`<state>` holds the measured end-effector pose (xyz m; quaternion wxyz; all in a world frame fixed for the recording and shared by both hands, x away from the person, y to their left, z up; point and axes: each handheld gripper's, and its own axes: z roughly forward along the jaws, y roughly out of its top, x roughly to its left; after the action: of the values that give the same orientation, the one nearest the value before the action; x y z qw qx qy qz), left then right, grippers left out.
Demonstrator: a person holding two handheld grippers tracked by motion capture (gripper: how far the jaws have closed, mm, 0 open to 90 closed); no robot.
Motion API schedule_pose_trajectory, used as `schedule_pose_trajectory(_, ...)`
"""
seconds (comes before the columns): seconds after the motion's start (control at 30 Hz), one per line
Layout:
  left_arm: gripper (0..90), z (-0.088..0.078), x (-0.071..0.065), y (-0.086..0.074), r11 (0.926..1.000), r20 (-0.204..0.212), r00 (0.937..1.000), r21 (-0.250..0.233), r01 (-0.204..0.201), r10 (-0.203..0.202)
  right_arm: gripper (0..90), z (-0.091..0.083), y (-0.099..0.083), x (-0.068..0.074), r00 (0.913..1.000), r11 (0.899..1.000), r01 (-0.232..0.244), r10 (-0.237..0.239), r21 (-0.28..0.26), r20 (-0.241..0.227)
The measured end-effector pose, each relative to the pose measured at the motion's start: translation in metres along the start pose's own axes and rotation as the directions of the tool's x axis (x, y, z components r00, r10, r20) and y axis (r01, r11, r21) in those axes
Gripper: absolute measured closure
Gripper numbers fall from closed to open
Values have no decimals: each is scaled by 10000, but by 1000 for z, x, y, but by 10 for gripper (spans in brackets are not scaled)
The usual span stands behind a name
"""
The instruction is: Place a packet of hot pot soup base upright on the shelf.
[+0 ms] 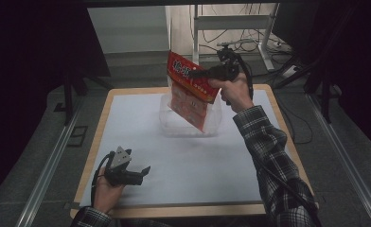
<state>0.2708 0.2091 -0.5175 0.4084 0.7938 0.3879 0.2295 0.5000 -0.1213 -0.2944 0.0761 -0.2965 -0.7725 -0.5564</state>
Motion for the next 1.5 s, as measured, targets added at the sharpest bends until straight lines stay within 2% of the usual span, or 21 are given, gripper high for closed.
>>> schedule_pose_trajectory(0.33, 34, -1, 1, -1, 10000, 10, 10000, 4, 42, -42, 892, 27, 13, -22, 9998, 9996, 152, -156, 238, 135)
schedule_pose_trajectory(0.47, 34, -1, 1, -1, 10000, 2, 10000, 8, 43, -43, 892, 39, 13, -28, 9987, 9983, 336, -354, 476, 369)
schedule_pose_trajectory(0.7, 34, -2, 1, -2, 10000, 3, 10000, 40, 50, -50, 891, 58, -4, -44, 9957, 9936, 30, -134, 1127, 917)
schedule_pose_trajectory(0.77, 35, -2, 1, -2, 10000, -1, 10000, 56, 42, -42, 890, 62, -11, -49, 9974, 9950, -124, 53, 990, 712)
schedule_pose_trajectory(0.83, 35, -1, 0, -2, 10000, 0, 10000, 71, 14, -14, 888, 64, -15, -51, 9967, 9935, -123, 32, 1127, 806)
schedule_pose_trajectory(0.87, 35, -1, 0, -2, 10000, -3, 10000, 77, 7, -7, 883, 66, -17, -52, 9979, 9947, -91, 25, 1029, 640)
schedule_pose_trajectory(0.93, 35, -1, 0, -2, 10000, -6, 10000, 86, 8, -8, 872, 68, -18, -52, 9980, 9938, 13, -83, 1109, 625)
schedule_pose_trajectory(1.1, 35, -1, -1, -2, 9999, 7, 10000, 101, -17, 17, 716, 71, -17, -44, 9910, 9893, 607, -756, 1327, 1102)
schedule_pose_trajectory(1.3, 35, -1, -1, -1, 9999, -1, 10000, 149, -63, 63, 488, 68, -18, -38, 9817, 9864, 1007, -1196, 1296, 1482)
schedule_pose_trajectory(1.5, 35, 0, -1, -1, 9998, -25, 10000, 178, -76, 77, 349, 67, -20, -29, 9799, 9819, 1323, -1502, 1356, 1315)
